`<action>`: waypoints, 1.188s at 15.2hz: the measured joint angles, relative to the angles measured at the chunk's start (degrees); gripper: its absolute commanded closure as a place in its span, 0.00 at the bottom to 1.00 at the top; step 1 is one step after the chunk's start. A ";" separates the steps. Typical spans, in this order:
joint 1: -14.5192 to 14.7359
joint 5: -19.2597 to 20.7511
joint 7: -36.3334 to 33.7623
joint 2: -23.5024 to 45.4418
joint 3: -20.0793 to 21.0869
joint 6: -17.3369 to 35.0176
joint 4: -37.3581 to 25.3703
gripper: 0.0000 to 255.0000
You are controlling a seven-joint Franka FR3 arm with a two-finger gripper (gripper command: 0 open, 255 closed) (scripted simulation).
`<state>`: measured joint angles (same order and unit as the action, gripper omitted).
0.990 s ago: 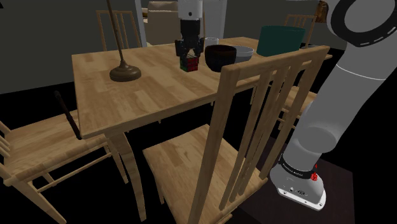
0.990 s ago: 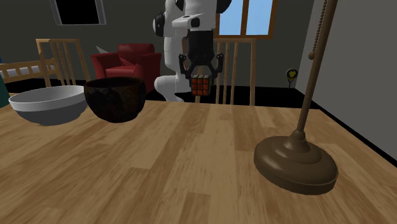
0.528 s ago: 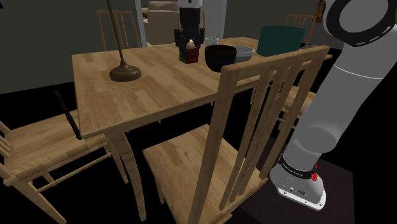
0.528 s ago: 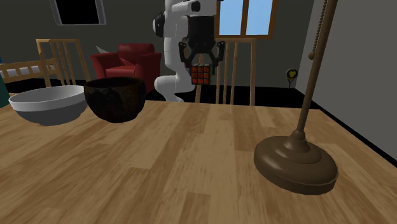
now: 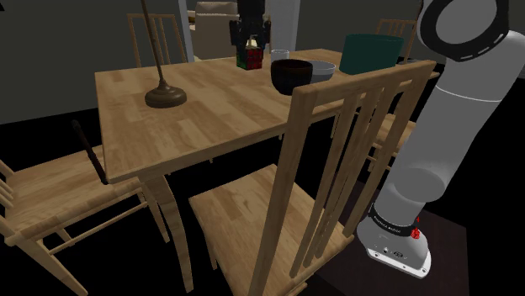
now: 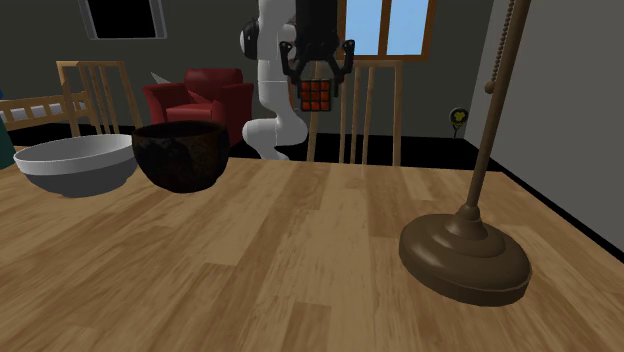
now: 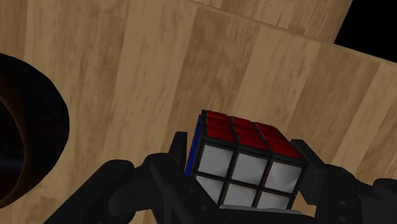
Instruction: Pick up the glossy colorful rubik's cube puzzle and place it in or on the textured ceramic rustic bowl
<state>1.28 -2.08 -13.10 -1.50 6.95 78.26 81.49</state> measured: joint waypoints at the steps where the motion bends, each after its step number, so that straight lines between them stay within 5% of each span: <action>1: -0.01 0.05 -0.01 0.40 -0.01 -0.94 -1.33 1.00; 9: -0.17 0.46 0.09 1.85 -0.25 -7.65 -11.78 1.00; 18: -6.56 0.61 12.40 4.06 -6.04 -9.24 -12.90 1.00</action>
<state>-5.28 -1.48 -0.70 2.56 0.90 69.02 68.59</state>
